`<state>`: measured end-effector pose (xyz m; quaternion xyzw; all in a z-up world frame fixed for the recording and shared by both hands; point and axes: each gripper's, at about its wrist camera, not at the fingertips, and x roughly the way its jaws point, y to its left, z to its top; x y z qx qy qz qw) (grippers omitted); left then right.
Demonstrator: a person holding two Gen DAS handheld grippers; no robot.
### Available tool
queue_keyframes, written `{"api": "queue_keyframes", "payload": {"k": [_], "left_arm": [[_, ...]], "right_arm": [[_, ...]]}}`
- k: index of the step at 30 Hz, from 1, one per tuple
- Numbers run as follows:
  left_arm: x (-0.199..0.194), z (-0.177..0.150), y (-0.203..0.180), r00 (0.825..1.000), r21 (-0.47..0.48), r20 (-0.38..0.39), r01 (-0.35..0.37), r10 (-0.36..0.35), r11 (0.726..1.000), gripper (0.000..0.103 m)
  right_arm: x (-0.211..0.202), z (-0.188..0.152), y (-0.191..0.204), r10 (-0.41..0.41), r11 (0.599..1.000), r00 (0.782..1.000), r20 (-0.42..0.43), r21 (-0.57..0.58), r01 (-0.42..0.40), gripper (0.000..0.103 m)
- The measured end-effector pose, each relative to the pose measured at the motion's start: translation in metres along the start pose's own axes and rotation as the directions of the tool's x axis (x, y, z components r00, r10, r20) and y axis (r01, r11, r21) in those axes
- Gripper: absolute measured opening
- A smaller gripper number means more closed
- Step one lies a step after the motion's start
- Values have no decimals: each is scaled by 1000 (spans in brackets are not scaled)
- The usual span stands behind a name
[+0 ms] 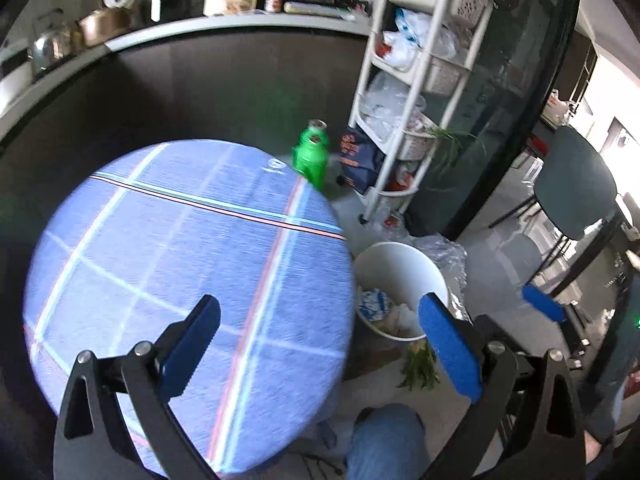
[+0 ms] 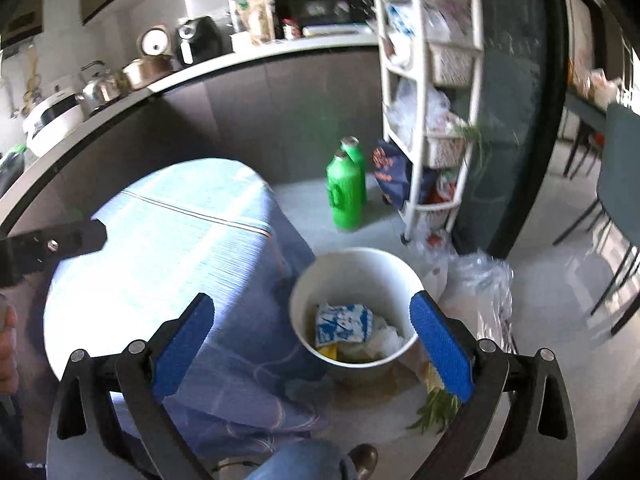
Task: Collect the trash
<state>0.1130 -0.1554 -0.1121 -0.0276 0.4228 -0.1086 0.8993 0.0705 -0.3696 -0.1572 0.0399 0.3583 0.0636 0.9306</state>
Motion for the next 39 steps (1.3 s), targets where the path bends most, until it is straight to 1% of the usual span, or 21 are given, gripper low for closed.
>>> {"api": "queue_keyframes", "payload": {"k": [2, 6, 8, 11, 17, 22, 26, 29, 34, 39], "left_arm": [[-15, -3, 9, 1000, -3, 15, -15, 15, 1000, 99], [-45, -10, 27, 996, -17, 58, -68, 69, 998, 99], [-59, -15, 38, 994, -28, 75, -80, 82, 996, 99], [-76, -21, 54, 990, -42, 94, -99, 103, 994, 99], [-99, -36, 81, 982, -73, 107, -146, 153, 987, 99], [-111, -47, 100, 977, -112, 107, -173, 185, 979, 99], [-117, -54, 115, 969, -131, 104, -210, 224, 969, 99], [-120, -56, 126, 966, -147, 104, -221, 237, 964, 99], [-124, -55, 136, 961, -161, 110, -234, 253, 959, 99], [-129, -54, 142, 959, -165, 122, -234, 255, 958, 99]], "right_arm": [[-12, 5, 13, -1, 1000, 1000, 3, -9, 1, 94], [-29, 14, 32, -3, 1000, 1000, 8, 5, 3, 94], [-37, 18, 42, -7, 1000, 1000, 16, 0, 7, 94], [-46, 21, 58, -13, 1000, 1000, 27, -23, 13, 94], [-61, 21, 96, -22, 996, 999, 43, -89, 25, 94], [-71, 22, 132, -32, 988, 998, 54, -151, 40, 94], [-76, 25, 152, -24, 984, 997, 70, -173, 36, 94], [-78, 28, 167, -21, 980, 996, 82, -193, 37, 94], [-79, 36, 182, -19, 978, 995, 99, -204, 39, 94], [-79, 40, 188, -18, 979, 994, 107, -201, 39, 94]]}}
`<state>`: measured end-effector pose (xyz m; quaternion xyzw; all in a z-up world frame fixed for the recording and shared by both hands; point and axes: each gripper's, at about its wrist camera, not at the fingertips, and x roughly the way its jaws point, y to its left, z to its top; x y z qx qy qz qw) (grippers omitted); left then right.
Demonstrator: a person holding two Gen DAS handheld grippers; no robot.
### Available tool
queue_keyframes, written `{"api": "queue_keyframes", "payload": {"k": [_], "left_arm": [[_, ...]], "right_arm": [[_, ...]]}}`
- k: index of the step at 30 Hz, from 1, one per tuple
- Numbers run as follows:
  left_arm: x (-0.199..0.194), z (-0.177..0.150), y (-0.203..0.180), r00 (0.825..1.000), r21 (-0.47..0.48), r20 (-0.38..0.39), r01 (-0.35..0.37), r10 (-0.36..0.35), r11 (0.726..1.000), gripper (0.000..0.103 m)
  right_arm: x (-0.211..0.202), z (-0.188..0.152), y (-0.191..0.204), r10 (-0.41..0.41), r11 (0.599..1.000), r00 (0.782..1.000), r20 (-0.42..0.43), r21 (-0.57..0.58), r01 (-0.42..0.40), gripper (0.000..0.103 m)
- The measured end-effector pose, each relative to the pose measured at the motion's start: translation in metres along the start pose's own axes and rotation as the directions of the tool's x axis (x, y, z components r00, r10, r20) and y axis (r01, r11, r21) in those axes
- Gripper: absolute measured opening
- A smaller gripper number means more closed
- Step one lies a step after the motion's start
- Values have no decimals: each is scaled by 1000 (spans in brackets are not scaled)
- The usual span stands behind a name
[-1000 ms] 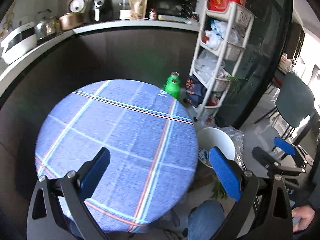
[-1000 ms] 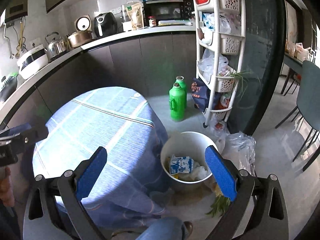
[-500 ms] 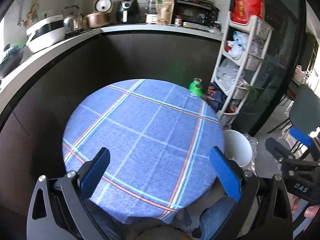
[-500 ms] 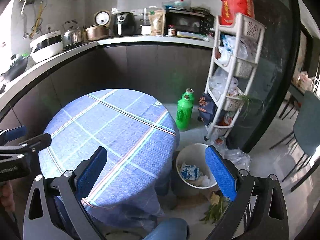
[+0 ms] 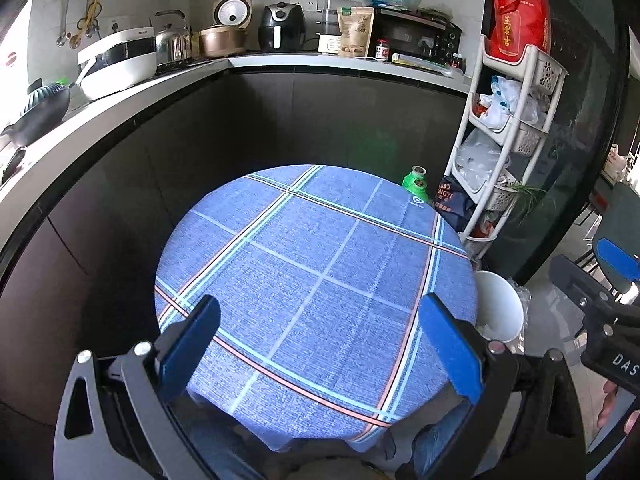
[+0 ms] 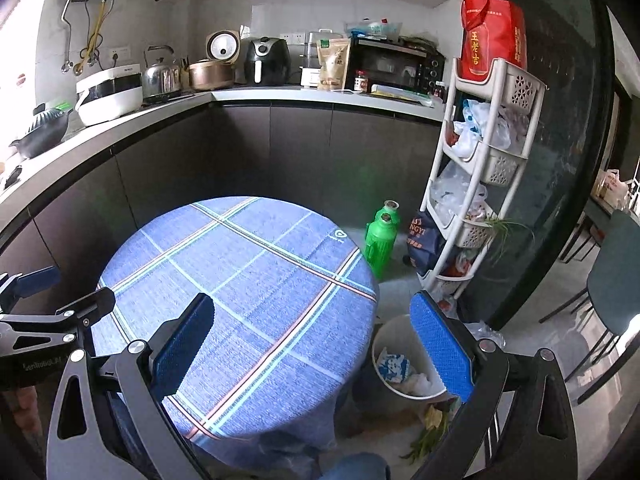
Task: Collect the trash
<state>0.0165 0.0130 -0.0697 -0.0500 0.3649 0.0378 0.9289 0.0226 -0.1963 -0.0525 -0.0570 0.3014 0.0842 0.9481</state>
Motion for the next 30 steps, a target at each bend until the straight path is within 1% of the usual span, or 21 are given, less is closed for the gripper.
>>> {"api": "queue_keyframes", "payload": {"k": [30], "left_arm": [[-1, 1, 1, 1000, 0, 1, 2, -2, 1000, 99]], "right_arm": [[1, 2, 5, 3, 1000, 1000, -2, -6, -3, 94]]}}
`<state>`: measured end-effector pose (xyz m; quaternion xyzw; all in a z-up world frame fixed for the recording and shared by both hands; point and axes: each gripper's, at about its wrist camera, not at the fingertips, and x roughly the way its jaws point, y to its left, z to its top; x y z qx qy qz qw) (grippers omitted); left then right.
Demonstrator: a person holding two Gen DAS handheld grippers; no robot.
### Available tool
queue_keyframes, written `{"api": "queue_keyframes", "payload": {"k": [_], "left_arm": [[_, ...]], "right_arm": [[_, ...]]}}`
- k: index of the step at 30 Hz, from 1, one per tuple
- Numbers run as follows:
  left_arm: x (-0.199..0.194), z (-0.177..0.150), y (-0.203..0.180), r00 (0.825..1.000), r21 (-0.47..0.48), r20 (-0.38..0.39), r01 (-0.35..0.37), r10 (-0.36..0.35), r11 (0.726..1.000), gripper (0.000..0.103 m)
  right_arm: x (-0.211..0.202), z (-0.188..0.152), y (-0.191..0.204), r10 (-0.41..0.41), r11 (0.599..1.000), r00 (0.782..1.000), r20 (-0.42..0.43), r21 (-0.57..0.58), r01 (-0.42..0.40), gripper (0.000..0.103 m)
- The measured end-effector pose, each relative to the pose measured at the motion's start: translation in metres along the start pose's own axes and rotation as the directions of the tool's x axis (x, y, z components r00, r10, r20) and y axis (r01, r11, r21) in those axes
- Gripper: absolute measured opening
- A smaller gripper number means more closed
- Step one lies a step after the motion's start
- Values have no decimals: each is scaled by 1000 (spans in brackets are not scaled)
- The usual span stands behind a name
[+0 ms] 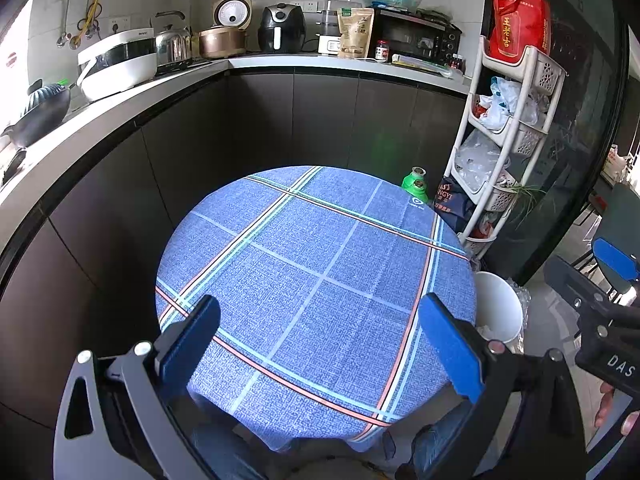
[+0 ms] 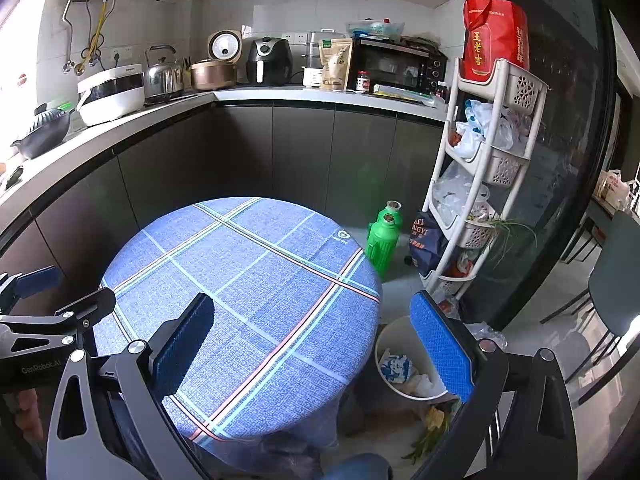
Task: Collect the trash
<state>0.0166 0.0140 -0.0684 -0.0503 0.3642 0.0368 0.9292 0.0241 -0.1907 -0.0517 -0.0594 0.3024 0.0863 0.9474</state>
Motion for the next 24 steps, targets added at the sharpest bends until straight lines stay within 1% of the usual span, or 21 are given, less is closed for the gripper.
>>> {"api": "queue_keyframes", "payload": {"k": [24], "left_arm": [[-3, -1, -1, 1000, -1, 3, 4, -4, 1000, 99]], "right_arm": [[0, 0, -2, 1, 1000, 1000, 0, 1, -1, 94]]}}
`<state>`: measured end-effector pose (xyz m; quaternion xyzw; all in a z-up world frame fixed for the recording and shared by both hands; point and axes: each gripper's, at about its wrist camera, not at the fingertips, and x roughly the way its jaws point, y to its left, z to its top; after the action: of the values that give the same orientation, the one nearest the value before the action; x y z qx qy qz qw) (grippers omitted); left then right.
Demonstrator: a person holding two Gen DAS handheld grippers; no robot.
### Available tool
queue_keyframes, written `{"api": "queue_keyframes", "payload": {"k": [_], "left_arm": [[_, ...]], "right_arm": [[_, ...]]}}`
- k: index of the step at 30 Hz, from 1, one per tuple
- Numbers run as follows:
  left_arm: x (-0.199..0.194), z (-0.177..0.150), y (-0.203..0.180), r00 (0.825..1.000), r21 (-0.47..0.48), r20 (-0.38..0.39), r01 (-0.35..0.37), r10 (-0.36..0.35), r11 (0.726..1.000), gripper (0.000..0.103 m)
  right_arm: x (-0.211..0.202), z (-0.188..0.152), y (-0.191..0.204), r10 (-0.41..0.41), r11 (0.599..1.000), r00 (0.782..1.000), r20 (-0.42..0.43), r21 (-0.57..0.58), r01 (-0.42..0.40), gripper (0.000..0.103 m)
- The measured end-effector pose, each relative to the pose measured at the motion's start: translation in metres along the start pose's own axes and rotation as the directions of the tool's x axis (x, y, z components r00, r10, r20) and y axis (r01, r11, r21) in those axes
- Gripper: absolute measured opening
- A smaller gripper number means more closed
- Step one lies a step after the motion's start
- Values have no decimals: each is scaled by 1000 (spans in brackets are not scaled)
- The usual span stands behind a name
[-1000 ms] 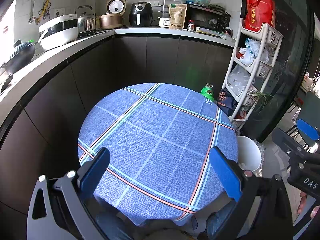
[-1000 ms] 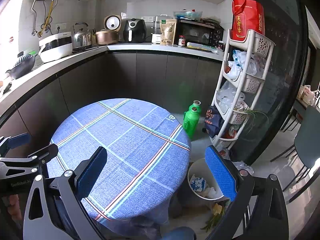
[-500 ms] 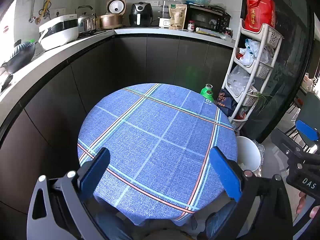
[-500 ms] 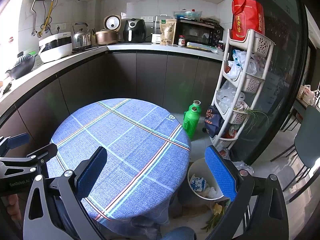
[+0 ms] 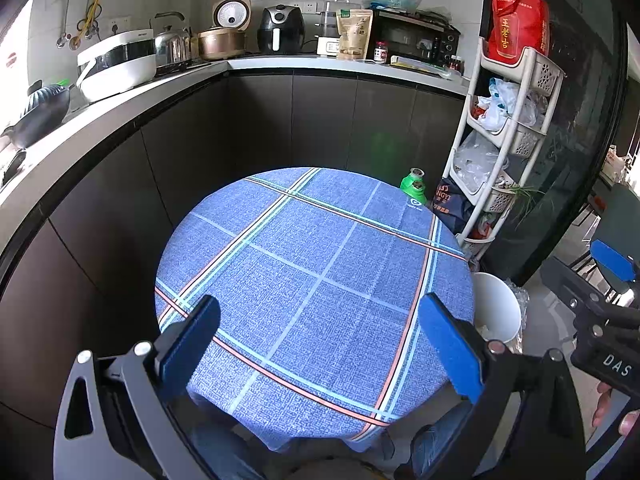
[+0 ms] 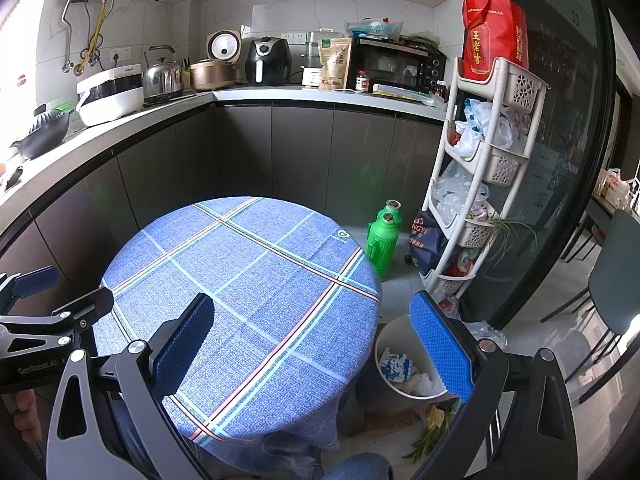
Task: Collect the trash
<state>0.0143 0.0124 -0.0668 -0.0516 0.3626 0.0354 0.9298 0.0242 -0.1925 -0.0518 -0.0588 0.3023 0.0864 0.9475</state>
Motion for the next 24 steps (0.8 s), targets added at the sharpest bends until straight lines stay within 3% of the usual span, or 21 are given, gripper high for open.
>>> {"api": "queue_keyframes", "payload": {"k": [24], "left_arm": [[-5, 3, -2, 1000, 1, 8, -5, 5, 1000, 99]], "right_arm": [[0, 0, 0, 2, 1000, 1000, 0, 2, -2, 94]]}}
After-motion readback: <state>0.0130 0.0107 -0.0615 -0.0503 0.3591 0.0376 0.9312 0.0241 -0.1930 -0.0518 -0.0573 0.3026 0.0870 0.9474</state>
